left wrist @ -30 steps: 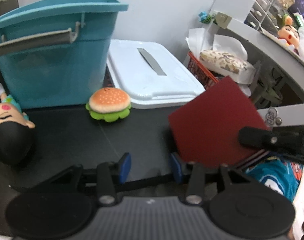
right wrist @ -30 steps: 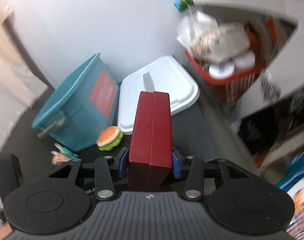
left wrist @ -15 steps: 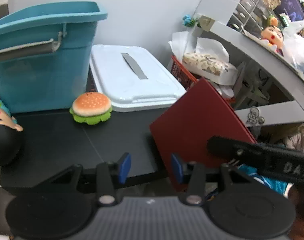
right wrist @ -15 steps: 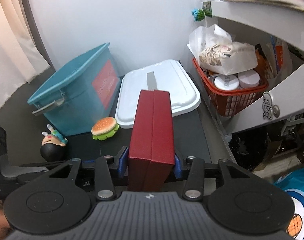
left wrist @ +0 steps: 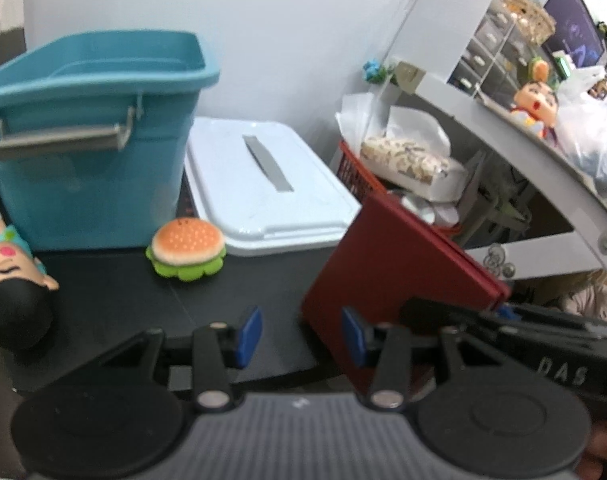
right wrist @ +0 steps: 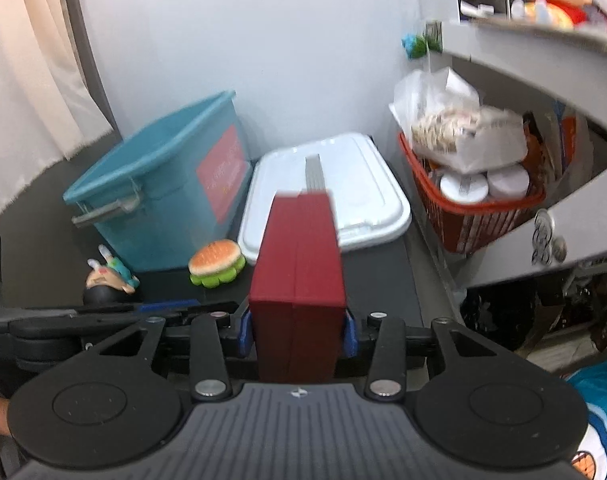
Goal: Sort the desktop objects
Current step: 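Carry the red box over the teal bin and open the right tool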
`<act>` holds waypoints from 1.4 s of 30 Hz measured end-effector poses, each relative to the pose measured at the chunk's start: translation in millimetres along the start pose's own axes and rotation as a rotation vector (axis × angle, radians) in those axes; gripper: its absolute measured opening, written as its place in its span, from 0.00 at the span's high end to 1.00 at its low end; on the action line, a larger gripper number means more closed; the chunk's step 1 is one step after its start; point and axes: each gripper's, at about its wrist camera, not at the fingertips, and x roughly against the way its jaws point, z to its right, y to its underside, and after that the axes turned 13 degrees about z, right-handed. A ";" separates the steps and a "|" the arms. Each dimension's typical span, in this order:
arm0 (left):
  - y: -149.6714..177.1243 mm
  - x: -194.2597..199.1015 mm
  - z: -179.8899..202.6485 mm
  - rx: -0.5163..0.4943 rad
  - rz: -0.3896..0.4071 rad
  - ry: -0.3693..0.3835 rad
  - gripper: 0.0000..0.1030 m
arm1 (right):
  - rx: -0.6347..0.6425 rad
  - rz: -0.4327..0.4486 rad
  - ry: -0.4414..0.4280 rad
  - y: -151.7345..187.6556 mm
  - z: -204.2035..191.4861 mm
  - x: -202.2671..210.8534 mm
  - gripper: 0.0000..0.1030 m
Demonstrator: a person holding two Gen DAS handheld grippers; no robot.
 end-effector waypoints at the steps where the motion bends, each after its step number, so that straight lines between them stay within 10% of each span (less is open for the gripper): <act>1: -1.9 2.5 0.4 -0.002 0.009 -0.001 0.53 | 0.004 0.010 -0.005 -3.5 -1.4 3.7 0.57; 25: -27.4 36.6 -17.4 0.014 0.135 -0.039 0.53 | 0.481 0.254 -0.188 -142.4 -95.0 15.6 0.57; 42: -25.5 32.5 -43.1 0.029 0.131 -0.136 0.53 | 0.761 0.097 -0.322 -138.3 -191.8 -82.4 0.57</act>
